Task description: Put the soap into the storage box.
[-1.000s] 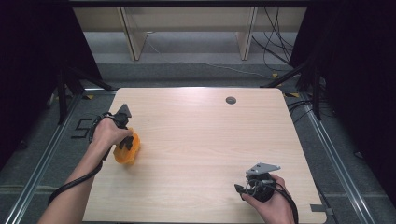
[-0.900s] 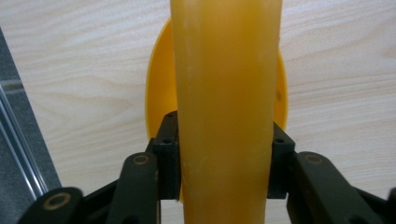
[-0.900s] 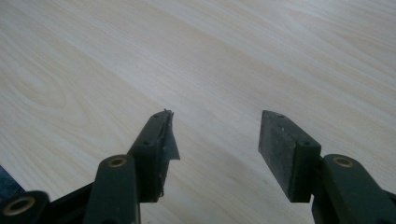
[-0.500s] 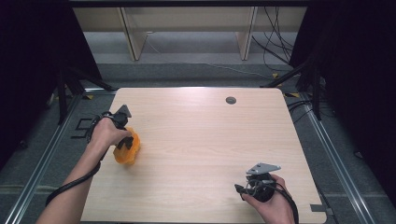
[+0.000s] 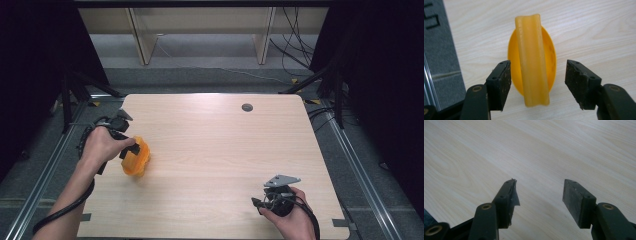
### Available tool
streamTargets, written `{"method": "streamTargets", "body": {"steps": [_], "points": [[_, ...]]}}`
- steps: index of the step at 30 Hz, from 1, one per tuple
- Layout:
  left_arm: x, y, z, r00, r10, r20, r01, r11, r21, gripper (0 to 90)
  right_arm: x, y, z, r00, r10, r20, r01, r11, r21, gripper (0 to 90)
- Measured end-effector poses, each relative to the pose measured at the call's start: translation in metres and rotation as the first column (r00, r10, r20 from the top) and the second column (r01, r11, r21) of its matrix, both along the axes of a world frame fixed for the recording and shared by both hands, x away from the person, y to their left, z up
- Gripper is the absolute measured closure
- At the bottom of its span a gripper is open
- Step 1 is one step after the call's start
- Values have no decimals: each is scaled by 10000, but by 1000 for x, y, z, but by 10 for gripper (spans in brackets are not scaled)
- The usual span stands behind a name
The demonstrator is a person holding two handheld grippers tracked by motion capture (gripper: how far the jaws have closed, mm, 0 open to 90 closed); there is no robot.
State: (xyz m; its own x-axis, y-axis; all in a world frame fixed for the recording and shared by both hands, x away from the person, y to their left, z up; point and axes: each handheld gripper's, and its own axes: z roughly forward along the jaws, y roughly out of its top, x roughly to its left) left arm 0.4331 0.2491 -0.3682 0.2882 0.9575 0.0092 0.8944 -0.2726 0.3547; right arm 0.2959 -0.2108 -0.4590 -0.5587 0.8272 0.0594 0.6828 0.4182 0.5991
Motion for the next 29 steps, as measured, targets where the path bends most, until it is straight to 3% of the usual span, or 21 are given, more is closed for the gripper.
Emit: {"method": "streamTargets", "body": {"steps": [1,3,4,6,10,12,13,16,18,21,22,23,24,26,27,28,29], "points": [[-6,1,3,9997,-88,217,90,9999,-75,366,0,0,0,10000,25,37,-25,10000,-5,452],[-20,1,7,9983,271,521,-242,9982,-547,345,0,0,0,10000,31,16,-31,10000,-46,452],[-27,7,8,9955,-269,908,328,9974,-640,334,0,0,0,10000,22,11,-22,10000,-41,452],[-42,11,9,9920,-235,1244,356,9947,-963,320,0,0,0,10000,81,52,-81,10000,-41,452],[-69,21,-2,9738,-125,2271,394,9926,-1145,291,1,-1,-1,9997,136,207,-135,9999,-56,452],[-83,26,-11,9693,-77,2459,413,9904,-1316,277,0,0,0,10000,15,16,-15,10000,-15,452],[-90,28,-16,9669,148,2547,247,9882,-1512,268,0,0,0,10000,10,21,-10,10000,-12,452],[-112,36,-37,9476,645,3130,-7,9798,-1998,262,2,0,-2,9991,302,307,-301,9995,-27,452],[-124,39,-54,9372,796,3395,-27,9752,-2212,245,1,-1,0,9998,110,181,-110,9999,36,452],[-137,41,-81,9312,887,3535,61,9660,-2584,246,2,-1,0,9996,135,260,-136,9999,51,452],[-140,41,-92,9265,917,3649,194,9569,-2897,245,2,-1,0,9994,191,291,-193,9998,51,452],[-145,38,-103,9123,1060,3955,169,9553,-2951,245,2,-1,0,9994,194,291,-196,9998,61,452],[-150,38,-110,9067,1057,4084,169,9582,-2855,248,0,0,1,9998,-23,186,22,9999,98,452],[-157,38,-121,9135,839,3982,566,9428,-3285,269,-1,1,3,9998,-79,184,78,9999,69,452],[-159,38,-124,9088,939,4065,590,9356,-3480,269,-1,1,2,9996,-27,272,25,10000,90,452],[-161,36,-126,9010,1014,4217,557,9371,-3445,270,0,1,2,9996,-36,274,33,9999,97,452],[-161,35,-125,8992,909,4279,600,9433,-3266,271,1,1,2,9996,74,275,-76,9999,86,452]]}}
